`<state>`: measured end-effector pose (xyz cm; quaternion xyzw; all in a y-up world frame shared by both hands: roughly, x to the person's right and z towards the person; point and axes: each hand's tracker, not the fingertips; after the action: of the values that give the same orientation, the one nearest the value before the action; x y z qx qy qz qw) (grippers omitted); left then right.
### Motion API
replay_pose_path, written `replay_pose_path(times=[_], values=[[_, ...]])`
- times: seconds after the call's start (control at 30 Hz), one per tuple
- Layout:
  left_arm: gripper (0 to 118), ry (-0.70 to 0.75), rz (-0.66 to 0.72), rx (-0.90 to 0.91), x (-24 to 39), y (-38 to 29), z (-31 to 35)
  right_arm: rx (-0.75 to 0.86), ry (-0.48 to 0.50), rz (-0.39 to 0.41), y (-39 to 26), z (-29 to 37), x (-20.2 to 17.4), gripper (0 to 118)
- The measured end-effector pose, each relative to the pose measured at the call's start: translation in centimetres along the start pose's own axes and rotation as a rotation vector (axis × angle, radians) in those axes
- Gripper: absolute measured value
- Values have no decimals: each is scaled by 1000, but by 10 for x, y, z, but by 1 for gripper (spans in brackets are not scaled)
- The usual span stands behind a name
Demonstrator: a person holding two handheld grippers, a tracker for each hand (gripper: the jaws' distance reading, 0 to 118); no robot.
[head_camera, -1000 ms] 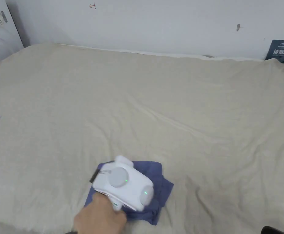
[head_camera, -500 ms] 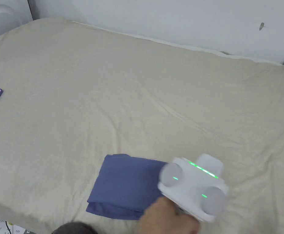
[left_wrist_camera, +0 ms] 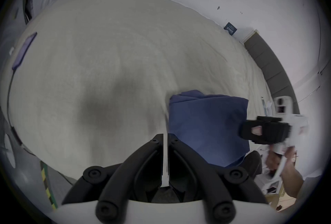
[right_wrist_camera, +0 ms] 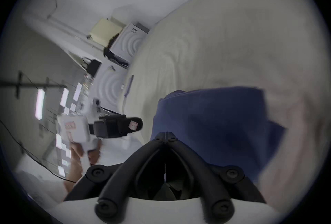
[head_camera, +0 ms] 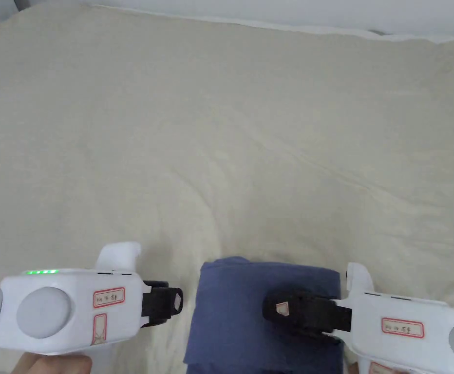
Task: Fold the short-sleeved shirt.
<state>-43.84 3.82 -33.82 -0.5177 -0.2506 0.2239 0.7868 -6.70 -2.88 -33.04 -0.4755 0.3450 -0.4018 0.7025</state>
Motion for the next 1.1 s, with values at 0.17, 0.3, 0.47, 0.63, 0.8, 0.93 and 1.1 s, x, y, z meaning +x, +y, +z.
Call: replay_pose_path(times=[0.17,0.3,0.47,0.63,0.8,0.93,1.1], values=[[49,-273,44,-113,-21,6,-21,-24,190,-125,-6,1,53,1],[106,-375,65,-123,-36,10,-32,-25,189,-140,-5,3,53,1],[106,-592,184,-222,-42,8,-66,-29,186,-148,-4,2,53,1],[63,-642,192,-186,-29,-2,-83,-22,143,-159,-4,4,44,1],[17,-483,120,-159,-34,7,-58,14,45,-31,-1,35,6,1],[17,-350,11,-131,-54,55,-2,70,9,14,7,71,-16,1],[17,-86,1,-124,-122,125,80,128,-82,57,22,115,-22,1]])
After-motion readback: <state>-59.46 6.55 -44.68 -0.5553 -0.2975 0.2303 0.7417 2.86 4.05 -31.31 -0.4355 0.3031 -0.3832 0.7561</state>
